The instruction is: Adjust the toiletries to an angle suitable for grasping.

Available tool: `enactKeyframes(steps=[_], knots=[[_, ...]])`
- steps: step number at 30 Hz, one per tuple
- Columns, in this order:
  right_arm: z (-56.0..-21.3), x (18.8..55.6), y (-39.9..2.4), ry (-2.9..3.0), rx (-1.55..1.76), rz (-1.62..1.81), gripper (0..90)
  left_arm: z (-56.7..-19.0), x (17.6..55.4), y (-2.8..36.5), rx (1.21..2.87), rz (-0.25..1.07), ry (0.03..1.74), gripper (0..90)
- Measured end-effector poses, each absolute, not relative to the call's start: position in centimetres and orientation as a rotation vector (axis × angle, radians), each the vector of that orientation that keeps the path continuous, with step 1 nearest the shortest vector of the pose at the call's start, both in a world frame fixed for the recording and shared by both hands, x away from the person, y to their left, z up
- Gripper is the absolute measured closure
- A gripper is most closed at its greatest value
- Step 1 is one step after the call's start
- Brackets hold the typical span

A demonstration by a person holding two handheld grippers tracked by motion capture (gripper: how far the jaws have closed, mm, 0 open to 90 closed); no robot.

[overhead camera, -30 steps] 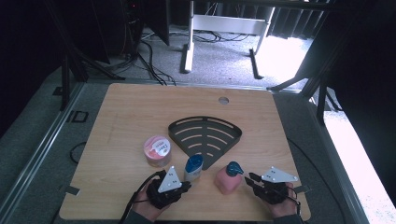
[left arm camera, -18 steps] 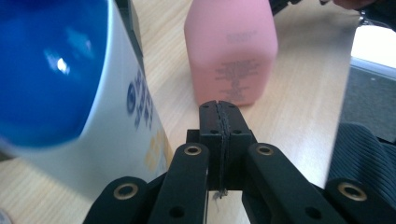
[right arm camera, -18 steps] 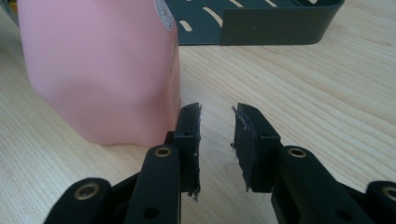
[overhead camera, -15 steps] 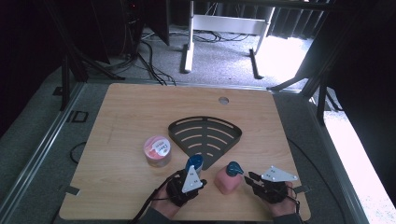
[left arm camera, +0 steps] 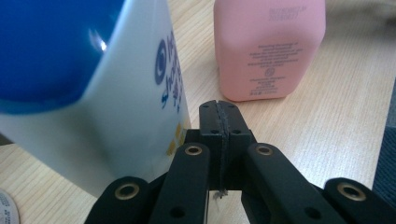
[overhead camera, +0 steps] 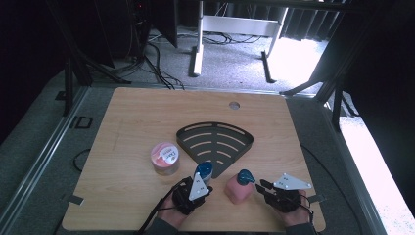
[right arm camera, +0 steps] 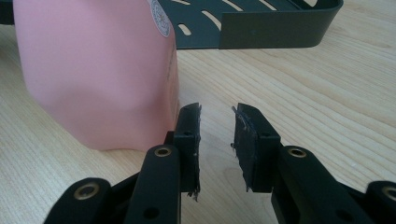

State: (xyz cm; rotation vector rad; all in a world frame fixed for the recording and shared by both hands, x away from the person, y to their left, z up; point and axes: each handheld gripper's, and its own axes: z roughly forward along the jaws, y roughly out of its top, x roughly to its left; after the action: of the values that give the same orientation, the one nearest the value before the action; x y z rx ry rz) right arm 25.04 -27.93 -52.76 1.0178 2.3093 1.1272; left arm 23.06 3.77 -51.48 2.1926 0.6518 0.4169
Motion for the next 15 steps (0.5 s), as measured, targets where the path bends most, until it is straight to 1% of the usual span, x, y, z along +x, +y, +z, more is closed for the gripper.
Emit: enactKeyframes(steps=[15], knots=[[-52.83, 25.12, -27.41, 2.328, 0.998, 1.153, 72.2, -51.96, 23.89, 3.97, 2.185, 0.437, 0.707, 90.0]])
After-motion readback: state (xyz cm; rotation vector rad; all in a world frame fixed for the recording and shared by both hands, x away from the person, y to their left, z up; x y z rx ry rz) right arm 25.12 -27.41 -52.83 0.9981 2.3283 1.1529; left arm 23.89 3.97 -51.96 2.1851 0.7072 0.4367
